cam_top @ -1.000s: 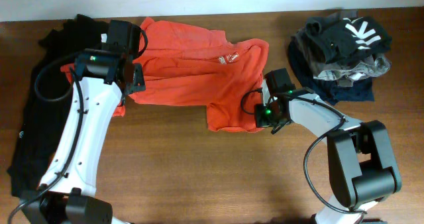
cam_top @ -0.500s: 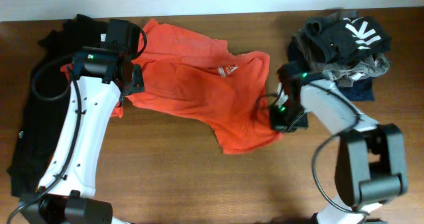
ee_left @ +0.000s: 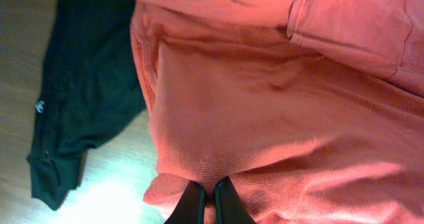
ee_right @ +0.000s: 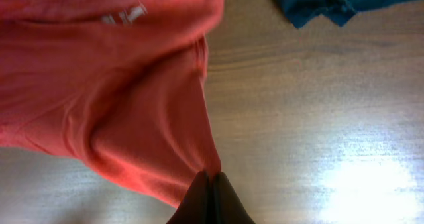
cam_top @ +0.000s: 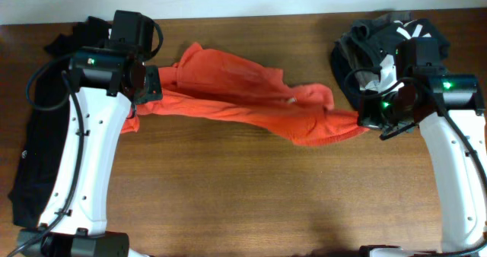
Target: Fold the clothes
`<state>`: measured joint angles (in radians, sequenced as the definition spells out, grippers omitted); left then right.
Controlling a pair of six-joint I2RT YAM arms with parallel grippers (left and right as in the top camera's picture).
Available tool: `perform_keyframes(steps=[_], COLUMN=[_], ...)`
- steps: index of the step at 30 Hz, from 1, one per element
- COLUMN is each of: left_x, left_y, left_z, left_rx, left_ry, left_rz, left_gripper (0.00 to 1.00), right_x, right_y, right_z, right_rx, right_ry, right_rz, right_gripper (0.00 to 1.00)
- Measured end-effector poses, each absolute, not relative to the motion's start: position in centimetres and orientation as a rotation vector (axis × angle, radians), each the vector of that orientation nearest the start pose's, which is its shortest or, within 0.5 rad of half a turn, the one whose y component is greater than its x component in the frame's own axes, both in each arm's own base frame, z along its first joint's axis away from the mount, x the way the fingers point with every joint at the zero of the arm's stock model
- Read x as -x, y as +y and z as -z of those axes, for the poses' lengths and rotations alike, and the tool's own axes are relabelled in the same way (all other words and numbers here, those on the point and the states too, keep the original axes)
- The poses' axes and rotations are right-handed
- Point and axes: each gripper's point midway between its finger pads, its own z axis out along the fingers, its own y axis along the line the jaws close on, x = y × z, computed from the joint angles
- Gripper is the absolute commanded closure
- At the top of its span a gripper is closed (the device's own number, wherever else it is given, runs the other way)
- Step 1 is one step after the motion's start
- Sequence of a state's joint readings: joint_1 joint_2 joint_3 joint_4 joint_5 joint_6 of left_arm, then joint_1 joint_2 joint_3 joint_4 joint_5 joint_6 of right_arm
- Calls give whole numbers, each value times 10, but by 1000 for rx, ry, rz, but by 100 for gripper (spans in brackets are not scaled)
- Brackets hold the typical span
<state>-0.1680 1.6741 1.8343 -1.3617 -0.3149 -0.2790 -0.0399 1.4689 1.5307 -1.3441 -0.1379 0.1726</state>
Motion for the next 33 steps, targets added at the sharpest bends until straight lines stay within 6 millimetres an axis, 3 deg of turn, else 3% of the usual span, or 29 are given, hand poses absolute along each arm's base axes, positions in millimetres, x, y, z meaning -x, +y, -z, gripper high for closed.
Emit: perform_keyframes(steps=[11,16,19,23,24,25,27,29,33], left_x=[-341,-352,-369,-401,-408,-413,-417,-416,-392], left_y=[-10,-9,-6,-4,-3,-1,3,8,15], left_z=[-179,-155,-140,-121,-116,-110,-101,-95,-94], left_rx=[161,138,139,148,148,149,157,158,125], left_ry=[2903,2891,2852,2778,2761,2753,2750,2758,2852], left_rz=[-353,-377,-409,-446,-466,-487,-533,-578,-655], left_gripper=[100,100,97,54,38,32,25,24,24], right_x=[-292,-296,-302,-309,-310,-311,-311,-313,-319], right_y=[12,12,11,11,11,11,10,10,10], right_z=[-202,-185,-170,-147,-141,-134,-126,-121,-120], right_rx=[-268,-265,-264,-263,-266,-268,-271,-273,-271], right_ry=[2915,2914,2903,2902,2907,2918,2939,2948,2931], right_rz=[-221,-220,-217,-215,-215,-215,-212,-209,-209], right_gripper=[96,96,96,96,96,96,96,96,96])
